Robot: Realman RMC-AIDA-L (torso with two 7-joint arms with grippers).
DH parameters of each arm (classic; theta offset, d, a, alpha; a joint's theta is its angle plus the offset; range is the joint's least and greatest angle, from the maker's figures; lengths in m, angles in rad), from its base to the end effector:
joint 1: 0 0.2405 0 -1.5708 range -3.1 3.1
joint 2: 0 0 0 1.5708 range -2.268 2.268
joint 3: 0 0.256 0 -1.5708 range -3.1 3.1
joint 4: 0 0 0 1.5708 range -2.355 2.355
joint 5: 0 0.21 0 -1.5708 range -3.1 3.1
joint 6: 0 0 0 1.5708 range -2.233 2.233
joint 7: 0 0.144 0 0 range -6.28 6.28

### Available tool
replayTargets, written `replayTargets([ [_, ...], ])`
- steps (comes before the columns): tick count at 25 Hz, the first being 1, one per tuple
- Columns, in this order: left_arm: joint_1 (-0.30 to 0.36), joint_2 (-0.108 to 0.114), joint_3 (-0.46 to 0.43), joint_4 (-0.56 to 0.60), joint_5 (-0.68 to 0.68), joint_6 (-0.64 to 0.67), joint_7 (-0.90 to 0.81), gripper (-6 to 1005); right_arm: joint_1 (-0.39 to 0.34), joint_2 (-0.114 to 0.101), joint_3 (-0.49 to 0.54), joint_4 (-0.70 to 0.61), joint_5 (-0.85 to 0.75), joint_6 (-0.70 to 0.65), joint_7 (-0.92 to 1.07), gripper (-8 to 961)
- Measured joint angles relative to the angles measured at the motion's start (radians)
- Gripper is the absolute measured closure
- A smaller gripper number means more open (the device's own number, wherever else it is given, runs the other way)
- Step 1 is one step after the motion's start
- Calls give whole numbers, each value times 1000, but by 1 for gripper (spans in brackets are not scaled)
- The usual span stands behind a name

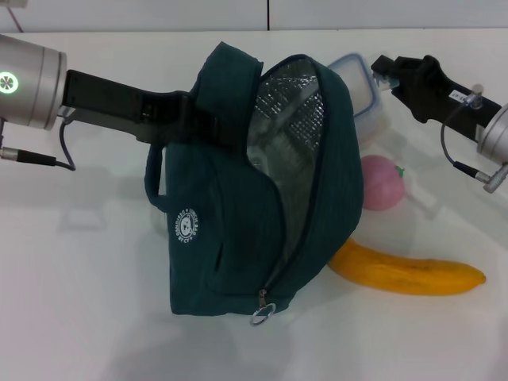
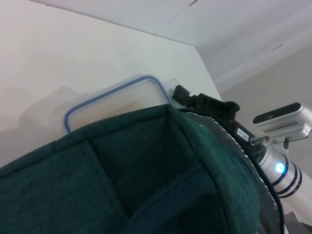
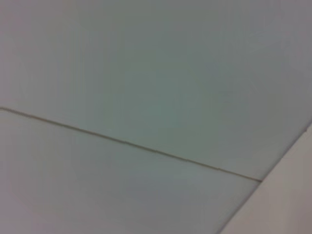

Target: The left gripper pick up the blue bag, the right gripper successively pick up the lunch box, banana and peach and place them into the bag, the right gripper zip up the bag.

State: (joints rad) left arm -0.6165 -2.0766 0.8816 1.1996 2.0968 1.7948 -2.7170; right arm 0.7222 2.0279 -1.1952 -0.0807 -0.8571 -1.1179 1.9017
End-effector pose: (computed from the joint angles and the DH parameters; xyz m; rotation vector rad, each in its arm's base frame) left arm -0.1667 0.3455 0.0494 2.5968 1.7003 0.4127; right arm 0.2446 0.3953 -0.0362 -1.7686 1.8597 1.3731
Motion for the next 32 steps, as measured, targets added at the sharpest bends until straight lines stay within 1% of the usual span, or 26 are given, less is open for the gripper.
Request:
replayTargets([
  [9, 10, 0, 0, 0, 0, 0, 0, 963, -36, 0, 0, 5, 60, -27, 11, 858],
  [10, 12, -2, 0, 0, 0, 0, 0, 963, -51, 0, 0, 5, 75, -37, 11, 857],
  [14, 17, -5, 1, 0, -7, 0, 2, 963, -76, 0, 0, 6, 106, -58, 12, 856],
  [22, 42, 0, -12, 0, -51, 2, 7, 963, -145, 0, 0, 2, 224, -139, 24, 854],
  [32, 38, -4, -13, 0, -43, 1, 8, 964, -163, 0, 0, 11, 287, -268, 75, 852],
])
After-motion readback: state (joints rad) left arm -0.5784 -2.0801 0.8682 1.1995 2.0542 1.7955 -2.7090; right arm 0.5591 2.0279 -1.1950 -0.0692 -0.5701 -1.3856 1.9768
